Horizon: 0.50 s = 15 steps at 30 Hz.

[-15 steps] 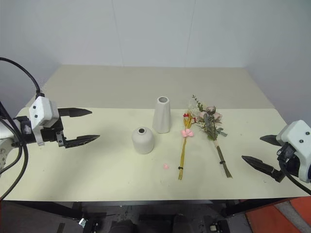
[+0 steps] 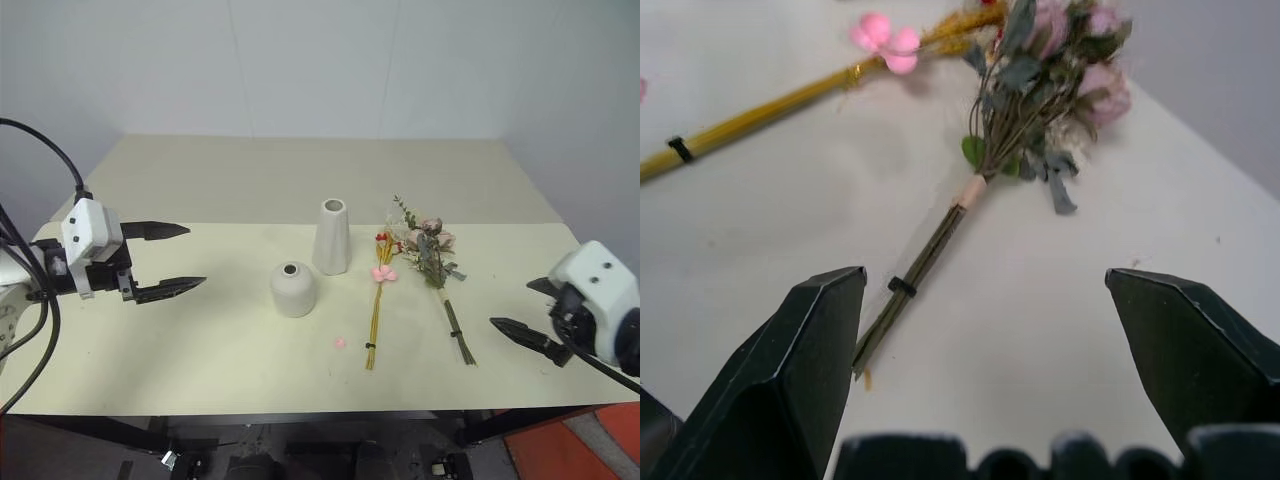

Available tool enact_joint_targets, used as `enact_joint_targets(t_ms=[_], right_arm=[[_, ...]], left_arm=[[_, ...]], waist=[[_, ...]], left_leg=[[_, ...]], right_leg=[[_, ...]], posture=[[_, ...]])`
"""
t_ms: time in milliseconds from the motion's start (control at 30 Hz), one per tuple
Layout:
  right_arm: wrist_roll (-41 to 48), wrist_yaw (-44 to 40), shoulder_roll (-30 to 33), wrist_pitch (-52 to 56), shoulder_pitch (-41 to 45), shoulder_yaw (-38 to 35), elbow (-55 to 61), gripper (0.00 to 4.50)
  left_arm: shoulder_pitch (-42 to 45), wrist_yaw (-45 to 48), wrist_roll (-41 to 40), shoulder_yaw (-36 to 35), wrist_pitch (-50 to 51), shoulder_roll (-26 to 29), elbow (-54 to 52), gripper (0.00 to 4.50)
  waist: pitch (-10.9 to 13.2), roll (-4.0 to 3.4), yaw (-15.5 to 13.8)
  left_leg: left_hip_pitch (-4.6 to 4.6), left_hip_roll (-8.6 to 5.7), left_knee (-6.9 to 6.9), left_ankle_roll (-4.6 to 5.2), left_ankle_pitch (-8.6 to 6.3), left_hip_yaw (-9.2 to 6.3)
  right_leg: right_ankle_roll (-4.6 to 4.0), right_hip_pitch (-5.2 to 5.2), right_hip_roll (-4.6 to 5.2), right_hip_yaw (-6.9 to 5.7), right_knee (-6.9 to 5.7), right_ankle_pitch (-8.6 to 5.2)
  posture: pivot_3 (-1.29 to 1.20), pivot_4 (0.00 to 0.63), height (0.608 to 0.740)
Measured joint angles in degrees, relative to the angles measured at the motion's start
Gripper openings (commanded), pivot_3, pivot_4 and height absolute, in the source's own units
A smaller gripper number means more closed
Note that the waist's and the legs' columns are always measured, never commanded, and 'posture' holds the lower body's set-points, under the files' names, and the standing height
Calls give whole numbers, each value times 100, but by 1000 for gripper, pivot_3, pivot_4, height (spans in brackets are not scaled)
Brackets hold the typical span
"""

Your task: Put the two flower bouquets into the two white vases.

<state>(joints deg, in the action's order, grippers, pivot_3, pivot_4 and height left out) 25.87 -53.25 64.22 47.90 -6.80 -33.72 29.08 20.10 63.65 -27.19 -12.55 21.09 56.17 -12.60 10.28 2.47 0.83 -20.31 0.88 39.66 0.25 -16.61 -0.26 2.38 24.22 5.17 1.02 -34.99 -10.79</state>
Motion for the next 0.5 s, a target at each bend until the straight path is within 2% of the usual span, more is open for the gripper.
enact_joint_targets(t_ms=[133, 200, 300, 500], right_arm=[[139, 292, 263, 1039, 1772, 1521, -810, 4500], [123, 371, 233, 1408, 2547, 2203, -1262, 4500], [18, 349, 110, 1701, 3379, 3084, -1809, 4500], [-410, 394, -459, 1874, 4457, 4245, -2987, 4500]], left_arm=[[250, 49, 21, 290, -39, -123, 3, 4474], [303, 70, 58, 423, -94, -167, 5, 4474], [360, 67, 99, 574, -106, -252, -25, 4474], [166, -5, 104, 617, -86, -368, -290, 4474]], waist=[[1, 0, 23], [2, -3, 12], [3, -4, 5], [3, -5, -1]], left_leg=[[-4, -2, 1, 0, 0, 2], [-14, -1, -2, 1, -1, 0], [-39, -2, 1, 4, -2, -4], [-98, -7, 18, 5, -2, -3]], right_leg=[[-6, 5, 1, 3, 3, 4], [-45, 16, -1, 1, 4, 26], [-47, 32, 0, -4, 9, 28], [-45, 89, 6, -3, 3, 37]], posture=[[0, 150, 740], [0, 150, 740], [0, 150, 740], [0, 150, 740]])
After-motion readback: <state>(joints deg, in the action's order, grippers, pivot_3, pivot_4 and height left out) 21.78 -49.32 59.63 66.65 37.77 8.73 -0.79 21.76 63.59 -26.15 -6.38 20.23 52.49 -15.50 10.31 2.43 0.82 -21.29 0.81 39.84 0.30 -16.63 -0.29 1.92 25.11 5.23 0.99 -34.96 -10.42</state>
